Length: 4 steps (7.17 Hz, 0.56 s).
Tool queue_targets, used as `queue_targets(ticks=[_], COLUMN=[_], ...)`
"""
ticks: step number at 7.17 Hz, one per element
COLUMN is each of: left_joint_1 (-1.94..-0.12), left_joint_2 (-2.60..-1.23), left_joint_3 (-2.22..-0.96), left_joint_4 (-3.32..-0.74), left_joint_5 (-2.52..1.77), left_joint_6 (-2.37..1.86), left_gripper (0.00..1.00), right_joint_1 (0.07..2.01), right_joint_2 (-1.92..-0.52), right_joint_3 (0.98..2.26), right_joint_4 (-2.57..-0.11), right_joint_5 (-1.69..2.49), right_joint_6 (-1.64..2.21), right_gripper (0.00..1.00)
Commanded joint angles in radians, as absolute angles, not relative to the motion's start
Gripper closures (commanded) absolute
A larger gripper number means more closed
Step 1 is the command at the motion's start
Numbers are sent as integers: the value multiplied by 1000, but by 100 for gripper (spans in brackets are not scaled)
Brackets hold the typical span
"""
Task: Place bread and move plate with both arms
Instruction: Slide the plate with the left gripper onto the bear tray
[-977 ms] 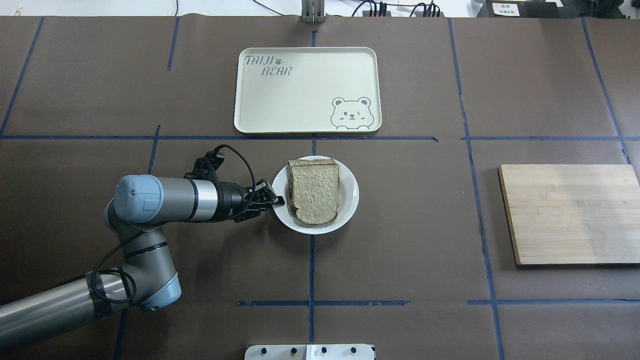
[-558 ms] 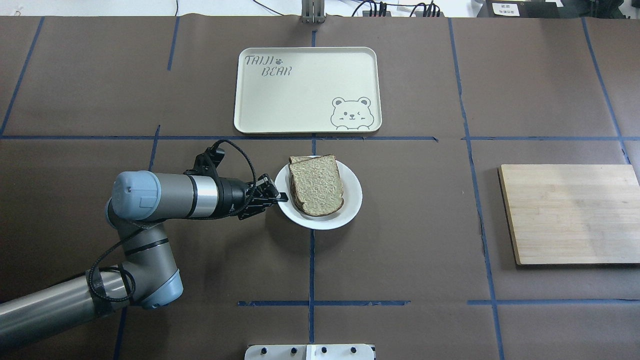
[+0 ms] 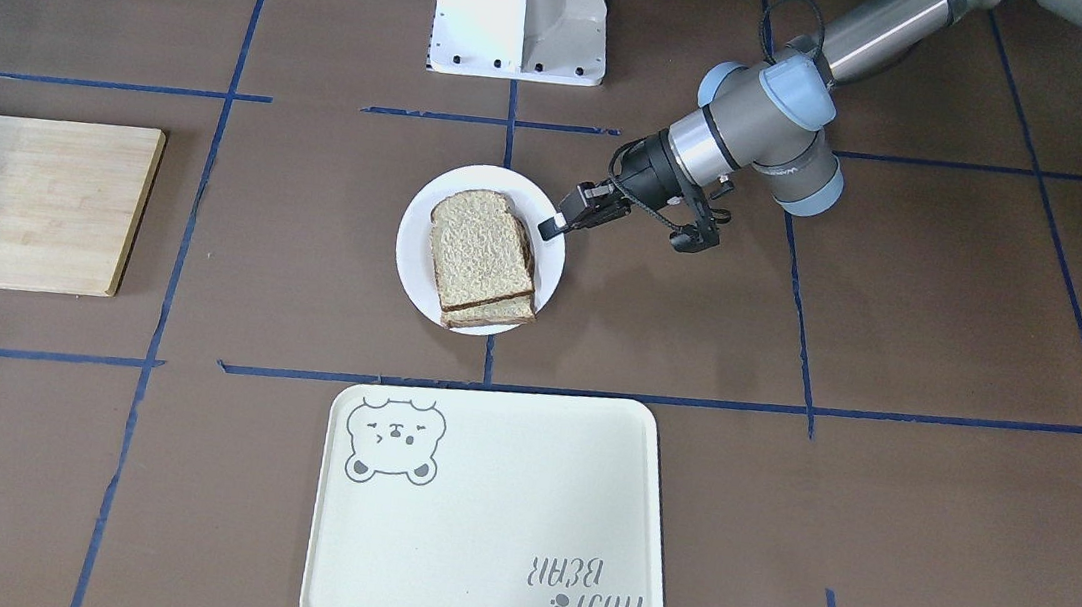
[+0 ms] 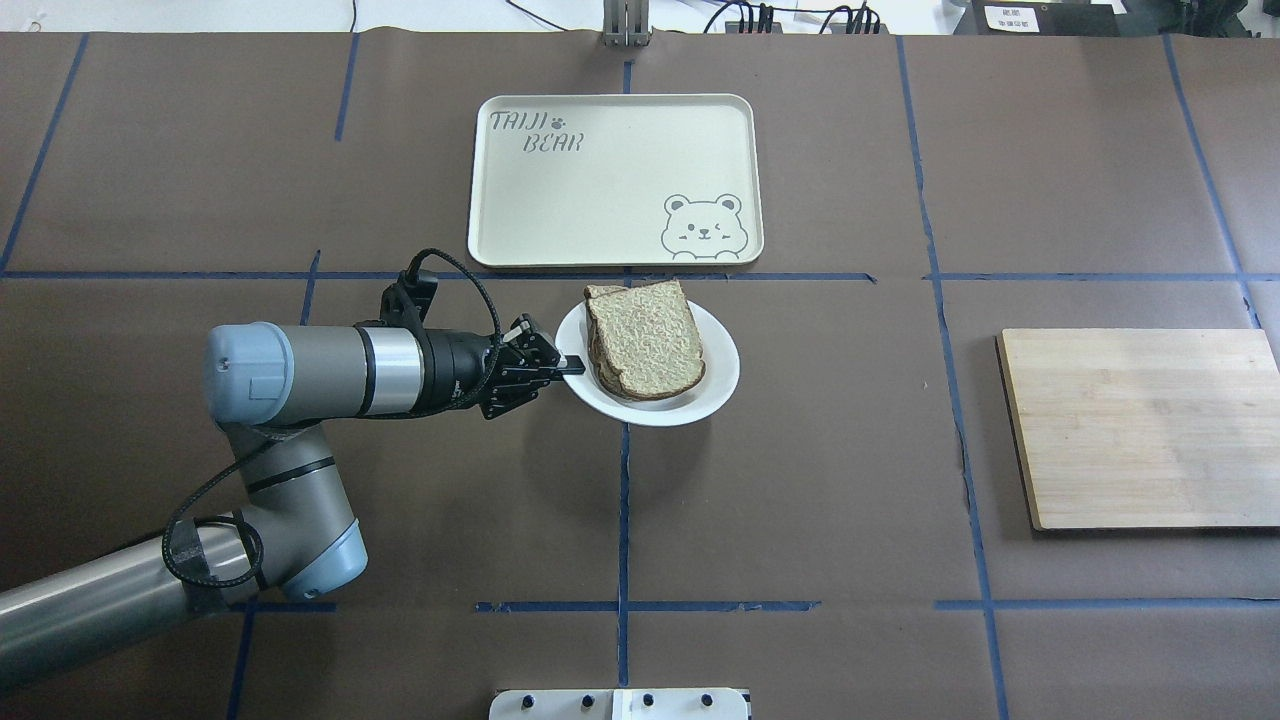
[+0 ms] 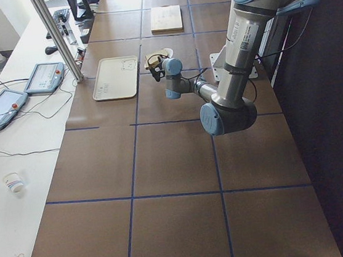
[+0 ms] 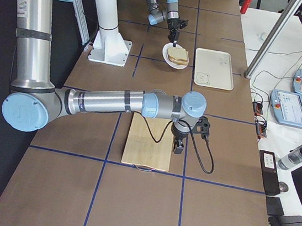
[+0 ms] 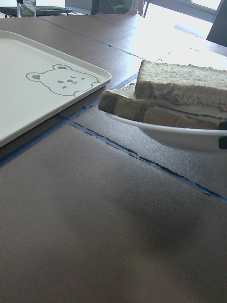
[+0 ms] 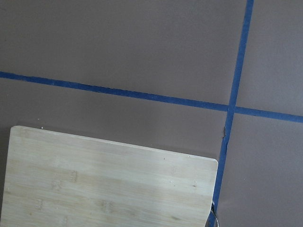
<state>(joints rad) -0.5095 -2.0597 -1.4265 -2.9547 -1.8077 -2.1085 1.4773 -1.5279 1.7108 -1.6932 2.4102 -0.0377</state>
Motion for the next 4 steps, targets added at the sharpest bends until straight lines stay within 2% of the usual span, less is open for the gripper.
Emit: queue_targets(ticks=[1, 2, 3, 4], left_joint_1=[-514, -521, -543, -578], left_joint_2=[-2095, -2101, -2167, -2269], left_joint_3=[-1417, -1407, -1311, -1161], left_joint_4=[-2990, -2990, -2993, -2993], left_joint_5=[-1703, -1642, -1605, -1595], left_joint_6=[-2149, -2149, -2146, -2145], left_gripper=[100, 100, 100, 100], right_joint_1=[1488, 1493, 1493, 1493], right_joint_2=[-1528, -1528, -1529, -1529], right_joint_3=[1712, 1712, 1712, 1712], right_joint_4=[-1692, -1692, -1692, -1692], right_joint_5=[2410, 2410, 2408, 2405], right_joint_6=[-38, -38, -38, -38], right_gripper=[0, 0, 0, 0])
